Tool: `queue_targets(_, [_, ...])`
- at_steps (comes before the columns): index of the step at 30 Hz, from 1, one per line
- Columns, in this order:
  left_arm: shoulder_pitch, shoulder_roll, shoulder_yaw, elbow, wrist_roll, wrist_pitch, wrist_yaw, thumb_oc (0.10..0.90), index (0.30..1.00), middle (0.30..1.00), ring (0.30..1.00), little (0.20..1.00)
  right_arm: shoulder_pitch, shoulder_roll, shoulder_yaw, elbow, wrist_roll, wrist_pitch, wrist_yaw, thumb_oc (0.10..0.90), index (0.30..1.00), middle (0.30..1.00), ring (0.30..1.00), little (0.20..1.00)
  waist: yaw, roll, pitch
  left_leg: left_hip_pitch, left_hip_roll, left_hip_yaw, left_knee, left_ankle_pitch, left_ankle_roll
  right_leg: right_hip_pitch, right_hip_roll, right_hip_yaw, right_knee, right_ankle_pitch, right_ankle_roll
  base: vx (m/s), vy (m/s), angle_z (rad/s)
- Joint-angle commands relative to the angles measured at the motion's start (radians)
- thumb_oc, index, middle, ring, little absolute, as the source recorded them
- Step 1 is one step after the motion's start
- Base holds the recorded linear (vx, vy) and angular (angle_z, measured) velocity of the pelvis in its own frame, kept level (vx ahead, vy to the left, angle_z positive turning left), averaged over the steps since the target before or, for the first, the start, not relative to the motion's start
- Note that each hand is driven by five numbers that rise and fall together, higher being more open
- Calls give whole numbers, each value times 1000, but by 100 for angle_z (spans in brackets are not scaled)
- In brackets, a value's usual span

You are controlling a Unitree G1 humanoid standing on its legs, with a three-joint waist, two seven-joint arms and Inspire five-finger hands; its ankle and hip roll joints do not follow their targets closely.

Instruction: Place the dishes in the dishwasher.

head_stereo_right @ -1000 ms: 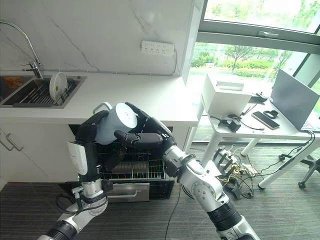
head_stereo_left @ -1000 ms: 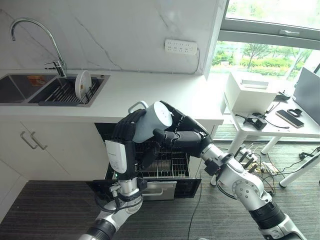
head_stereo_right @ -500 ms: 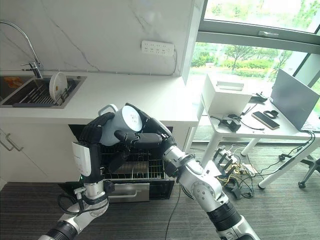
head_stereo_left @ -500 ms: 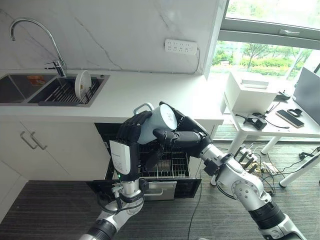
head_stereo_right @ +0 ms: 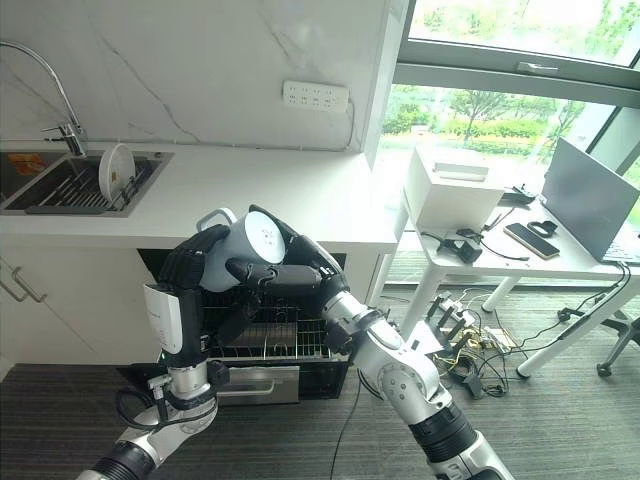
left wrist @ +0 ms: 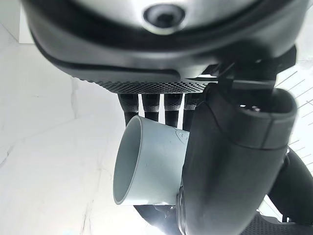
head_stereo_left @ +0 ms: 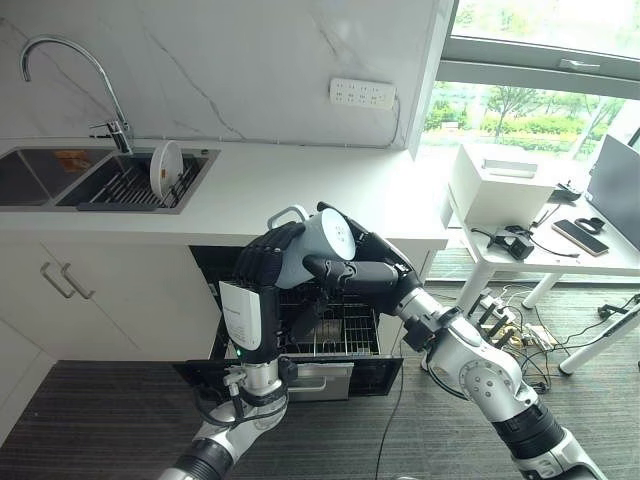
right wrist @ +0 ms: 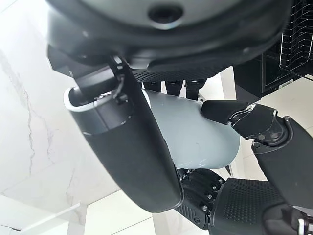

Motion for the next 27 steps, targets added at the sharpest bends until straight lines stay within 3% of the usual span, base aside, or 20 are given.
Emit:
queue_targets(1, [-154, -6, -63, -49, 7, -46, 65, 400, 300, 300, 300, 300, -151, 61, -32, -67, 27, -76, 25, 800, 900, 900, 900, 900, 9, -14, -33, 55, 16, 50, 81, -172, 34, 93, -25, 34, -121, 63, -1, 0, 0, 0])
queue_targets(3, [-156, -6, -66, -50, 6, -46, 65, 400, 300, 300, 300, 300, -154, 60, -32, -66, 28, -77, 26, 800, 900, 900, 900, 900, 9, -14, -32, 53, 17, 51, 81, -171, 33, 92, -25, 34, -121, 64, -1, 0, 0, 0])
queue_targets(5, [-157, -9, -70, -46, 7, -45, 67, 400, 300, 300, 300, 300, -155, 61, -31, -64, 27, -79, 27, 704, 756, 756, 756, 756, 9, -15, -32, 54, 17, 51, 81, -171, 33, 92, -25, 34, -121, 64, -1, 0, 0, 0])
queue_targets(6, [-156, -9, -70, -48, 7, -46, 64, 400, 300, 300, 300, 300, -155, 60, -32, -67, 28, -79, 25, 593, 589, 589, 589, 589, 10, -16, -31, 54, 17, 51, 81, -171, 34, 93, -25, 34, -121, 64, -1, 0, 0, 0])
queue_targets(7, [-156, -8, -72, -49, 6, -45, 64, 400, 300, 300, 300, 300, -156, 59, -34, -68, 30, -78, 24, 557, 535, 535, 535, 535, 9, -16, -31, 54, 16, 51, 81, -172, 34, 92, -24, 35, -121, 64, -1, 0, 0, 0])
queue_targets(8, [-156, -9, -72, -48, 8, -45, 65, 400, 300, 300, 300, 300, -156, 57, -35, -70, 33, -80, 23, 477, 415, 415, 415, 415, 9, -17, -30, 55, 15, 51, 81, -172, 35, 92, -24, 36, -121, 64, -1, 0, 0, 0])
queue_targets(10, [-156, -9, -72, -46, 9, -48, 63, 400, 300, 300, 300, 300, -154, 58, -36, -67, 31, -84, 28, 400, 300, 300, 300, 300, 9, -17, -30, 55, 15, 52, 81, -172, 35, 92, -24, 36, -121, 65, -1, 0, 0, 0])
queue_targets(27, [-147, -15, -72, -43, -43, -73, 52, 400, 300, 300, 300, 300, -149, 57, -31, -69, -22, -100, 31, 400, 300, 300, 300, 300, 9, -17, -25, 54, 17, 56, 81, -172, 35, 89, -26, 35, -121, 67, 0, 0, 0, 0])
